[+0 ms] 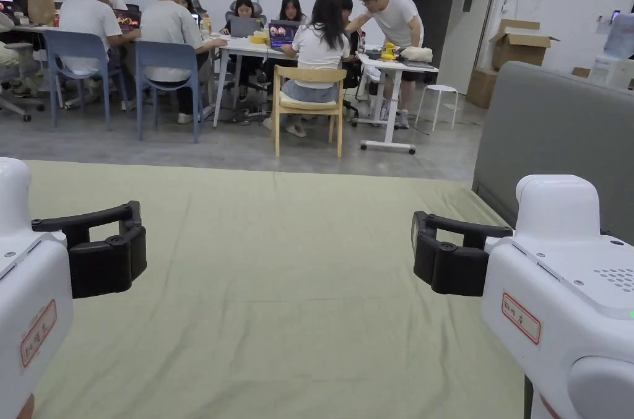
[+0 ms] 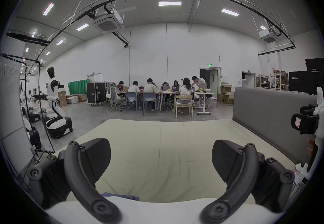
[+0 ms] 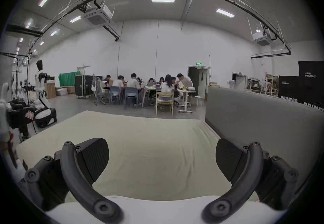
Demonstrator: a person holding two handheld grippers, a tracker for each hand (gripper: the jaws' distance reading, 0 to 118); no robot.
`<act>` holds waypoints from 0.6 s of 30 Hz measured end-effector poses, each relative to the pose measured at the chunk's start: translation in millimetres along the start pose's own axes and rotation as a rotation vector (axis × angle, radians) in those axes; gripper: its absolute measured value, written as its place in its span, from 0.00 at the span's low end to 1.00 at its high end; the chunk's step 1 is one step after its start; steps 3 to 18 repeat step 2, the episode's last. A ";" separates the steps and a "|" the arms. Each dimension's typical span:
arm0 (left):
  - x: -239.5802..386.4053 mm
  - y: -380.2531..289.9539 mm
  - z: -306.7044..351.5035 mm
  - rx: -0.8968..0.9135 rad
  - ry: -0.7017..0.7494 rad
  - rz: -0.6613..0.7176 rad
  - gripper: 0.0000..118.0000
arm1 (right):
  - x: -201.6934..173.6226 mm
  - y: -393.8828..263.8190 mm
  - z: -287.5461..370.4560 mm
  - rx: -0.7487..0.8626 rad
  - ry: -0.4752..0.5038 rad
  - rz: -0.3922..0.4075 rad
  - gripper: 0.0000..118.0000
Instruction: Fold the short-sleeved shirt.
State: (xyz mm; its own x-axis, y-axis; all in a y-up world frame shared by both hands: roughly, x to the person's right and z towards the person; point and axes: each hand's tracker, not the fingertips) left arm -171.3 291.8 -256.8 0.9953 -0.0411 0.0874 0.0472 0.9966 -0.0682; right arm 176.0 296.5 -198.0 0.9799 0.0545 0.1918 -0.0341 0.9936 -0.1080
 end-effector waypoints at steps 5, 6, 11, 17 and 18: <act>-0.1 0.6 0.7 0.005 -0.004 -0.001 1.00 | 0.0 0.8 0.1 0.004 -0.007 0.005 1.00; -0.1 0.6 0.7 0.005 -0.004 -0.001 1.00 | 0.0 0.8 0.1 0.004 -0.007 0.005 1.00; -0.1 0.6 0.7 0.005 -0.004 -0.001 1.00 | 0.0 0.8 0.1 0.004 -0.007 0.005 1.00; -0.1 0.6 0.7 0.005 -0.004 -0.001 1.00 | 0.0 0.8 0.1 0.004 -0.007 0.005 1.00; -0.1 0.6 0.7 0.005 -0.004 -0.001 1.00 | 0.0 0.8 0.1 0.004 -0.007 0.005 1.00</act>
